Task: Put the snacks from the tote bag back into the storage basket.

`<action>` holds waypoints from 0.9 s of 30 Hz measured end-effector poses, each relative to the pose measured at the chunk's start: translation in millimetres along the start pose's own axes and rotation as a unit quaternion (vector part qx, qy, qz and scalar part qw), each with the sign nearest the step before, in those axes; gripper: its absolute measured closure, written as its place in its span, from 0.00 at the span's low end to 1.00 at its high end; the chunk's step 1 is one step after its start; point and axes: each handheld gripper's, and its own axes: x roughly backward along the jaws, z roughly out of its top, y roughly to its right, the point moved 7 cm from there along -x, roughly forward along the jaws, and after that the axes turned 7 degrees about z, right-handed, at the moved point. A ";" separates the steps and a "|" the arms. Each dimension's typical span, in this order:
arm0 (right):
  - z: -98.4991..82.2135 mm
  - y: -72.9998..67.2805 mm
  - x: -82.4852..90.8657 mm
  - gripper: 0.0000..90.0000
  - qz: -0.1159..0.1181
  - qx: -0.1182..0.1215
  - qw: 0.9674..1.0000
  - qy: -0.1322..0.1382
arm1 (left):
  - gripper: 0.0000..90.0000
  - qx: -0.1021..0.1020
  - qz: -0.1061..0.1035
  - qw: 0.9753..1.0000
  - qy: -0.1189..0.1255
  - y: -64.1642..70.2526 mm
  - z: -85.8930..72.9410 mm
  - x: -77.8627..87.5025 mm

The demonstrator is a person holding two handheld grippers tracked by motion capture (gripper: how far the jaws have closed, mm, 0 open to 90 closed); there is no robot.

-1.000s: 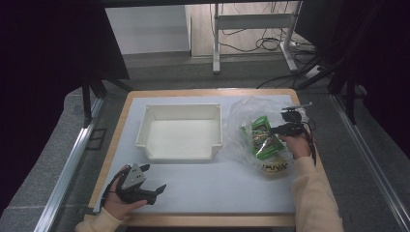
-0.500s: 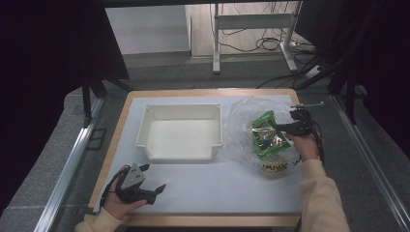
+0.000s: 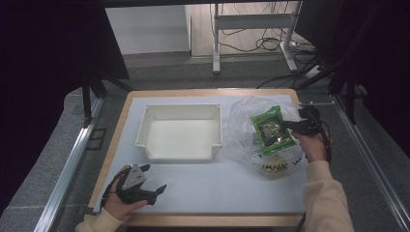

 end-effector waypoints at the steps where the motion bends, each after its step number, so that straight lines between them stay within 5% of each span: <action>1: 0.6 -0.2 2.4 1.00 0.002 0.001 1.000 0.005 | 0.11 0.000 0.000 1.000 0.000 0.2 0.1 0.0; 12: 5.2 3.8 15.1 1.00 0.006 -0.007 1.000 0.028 | 0.11 0.000 -0.001 1.000 -0.003 1.2 -0.4 -1.2; 27: 19.7 -13.8 21.8 1.00 0.025 0.003 0.998 0.049 | 0.11 -0.003 -0.002 1.000 -0.004 2.3 -0.6 -1.6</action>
